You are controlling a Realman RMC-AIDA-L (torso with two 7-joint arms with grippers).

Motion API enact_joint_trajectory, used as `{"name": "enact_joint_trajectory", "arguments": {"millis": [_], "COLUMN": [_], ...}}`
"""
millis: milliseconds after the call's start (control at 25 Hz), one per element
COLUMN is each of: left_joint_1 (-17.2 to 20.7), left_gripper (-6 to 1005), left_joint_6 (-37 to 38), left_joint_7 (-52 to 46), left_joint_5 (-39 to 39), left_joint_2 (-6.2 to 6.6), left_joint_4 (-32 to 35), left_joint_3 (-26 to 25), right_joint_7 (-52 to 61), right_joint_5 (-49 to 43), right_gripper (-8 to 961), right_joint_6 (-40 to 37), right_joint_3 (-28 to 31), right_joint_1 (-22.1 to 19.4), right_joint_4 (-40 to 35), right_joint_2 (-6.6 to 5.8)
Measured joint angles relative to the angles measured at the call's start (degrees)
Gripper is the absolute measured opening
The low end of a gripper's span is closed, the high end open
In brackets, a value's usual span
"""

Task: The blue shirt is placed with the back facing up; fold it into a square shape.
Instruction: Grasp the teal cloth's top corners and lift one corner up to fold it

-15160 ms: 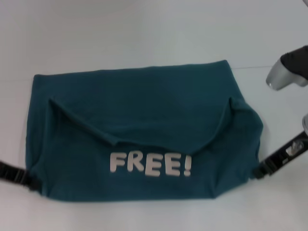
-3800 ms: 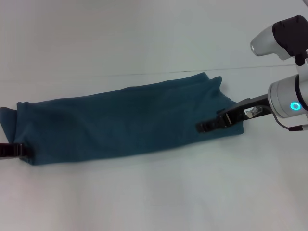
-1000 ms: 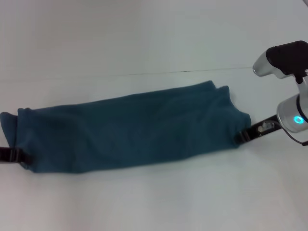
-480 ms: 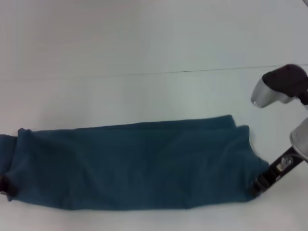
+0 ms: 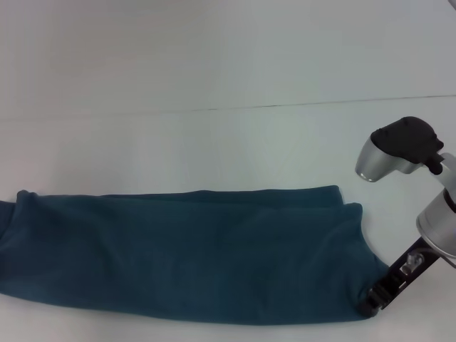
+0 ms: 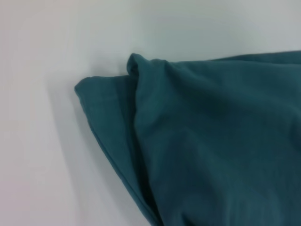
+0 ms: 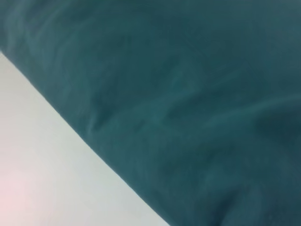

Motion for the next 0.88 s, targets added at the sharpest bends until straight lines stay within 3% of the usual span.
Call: {"name": "enact_joint_trajectory", "arguments": {"millis": [240, 480, 680, 880], "left_joint_1": [0.0, -0.3, -0.5, -0.8], "left_gripper": [91, 97, 102, 107], "left_joint_6": [-0.7, -1.9, -3.2, -3.7], "left_joint_7": [0.4, 0.5, 0.5, 0.5], "left_joint_5": [-0.3, -0.4, -0.7, -1.3], "left_joint_2": [-0.10, -0.23, -0.54, -0.49], "left_joint_4": [-0.5, -1.5, -2.3, -2.9], "left_joint_3": [0.0, 0.2, 0.2, 0.4], "right_joint_7": [1.1, 0.8, -0.5, -3.7], "right_joint_5": [-1.0, -1.5, 0.2, 6.9], "right_gripper": [126, 142, 309, 485], "right_joint_6": [-0.4, -4.7, -6.5, -2.1], "right_joint_3": [2.6, 8.6, 12.6, 10.7], "right_joint_1": [0.9, 2.0, 3.1, 2.8], "right_joint_4": [-1.2, -7.8, -12.4, -12.3], "right_joint_2": [-0.84, -2.01, -1.99, -0.22]}}
